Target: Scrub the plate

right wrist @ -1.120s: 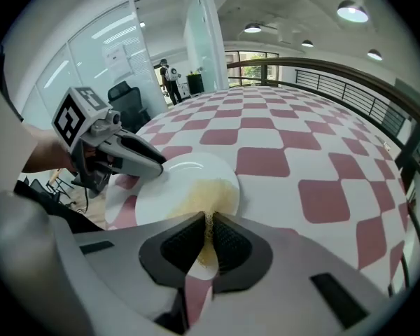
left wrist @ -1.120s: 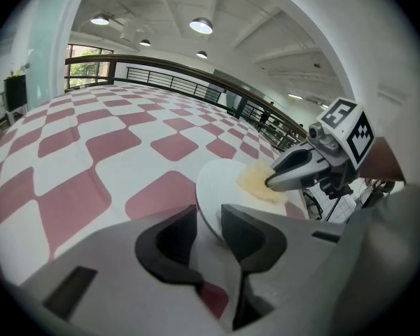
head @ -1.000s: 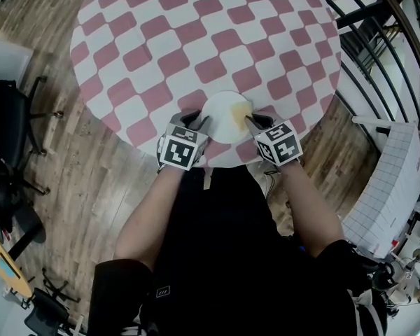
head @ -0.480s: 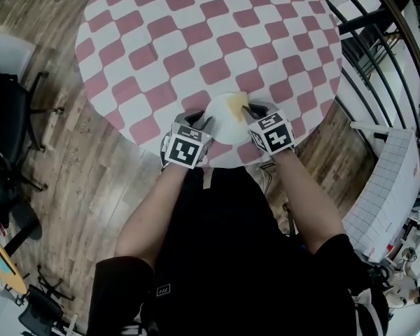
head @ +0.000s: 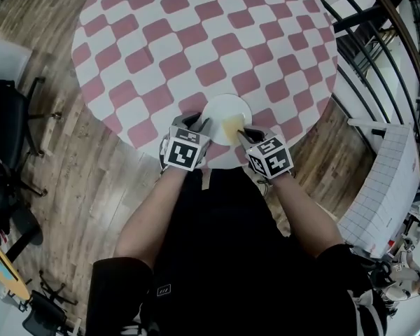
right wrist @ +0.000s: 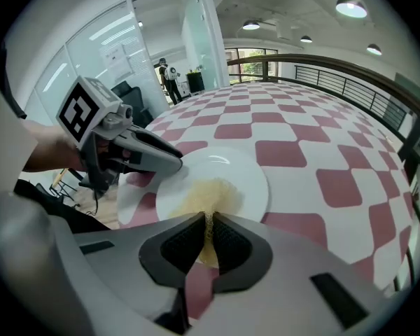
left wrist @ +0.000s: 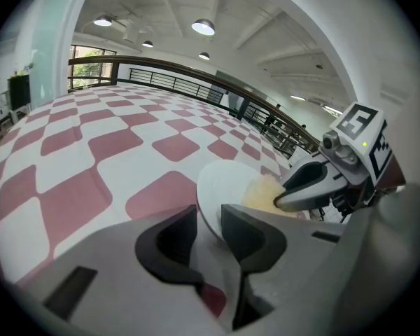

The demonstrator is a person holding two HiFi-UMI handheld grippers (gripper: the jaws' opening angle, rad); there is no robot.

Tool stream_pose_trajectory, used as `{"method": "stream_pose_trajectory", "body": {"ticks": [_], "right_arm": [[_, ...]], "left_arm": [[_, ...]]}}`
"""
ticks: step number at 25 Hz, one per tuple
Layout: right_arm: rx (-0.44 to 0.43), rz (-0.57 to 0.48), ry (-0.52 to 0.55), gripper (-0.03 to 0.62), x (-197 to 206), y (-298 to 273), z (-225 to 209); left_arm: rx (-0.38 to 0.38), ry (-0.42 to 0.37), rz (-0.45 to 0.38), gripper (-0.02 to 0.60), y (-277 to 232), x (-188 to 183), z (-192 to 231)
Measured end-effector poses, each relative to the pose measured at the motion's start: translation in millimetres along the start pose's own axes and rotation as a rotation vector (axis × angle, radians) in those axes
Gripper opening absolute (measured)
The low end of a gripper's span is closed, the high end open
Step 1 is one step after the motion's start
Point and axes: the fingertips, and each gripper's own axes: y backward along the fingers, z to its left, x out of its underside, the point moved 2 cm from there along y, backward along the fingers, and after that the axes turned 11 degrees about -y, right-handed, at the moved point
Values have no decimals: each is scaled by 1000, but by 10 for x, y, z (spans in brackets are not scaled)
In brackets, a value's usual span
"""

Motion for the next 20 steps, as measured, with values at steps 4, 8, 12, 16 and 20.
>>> {"method": "stream_pose_trajectory", "body": {"ticks": [4,8,12,16,20], "right_arm": [[-27,21,54,39,17,-45,174],[-2,24,56,40,55,14,32],[88,32,87,40,73,156,-270],[270,28,87,40,92,379,-813],[258,-137,-49,39,-273,606,-885]], "left_arm": [[5,7,2,112,-14,-16,9],[10,9,2,112,-23,-10,6],[9,7,1,112,-24,-12,-3],[7,5,1,112,-15,-17,-11],[2,-3,-2,112,-14,-18,3]]}}
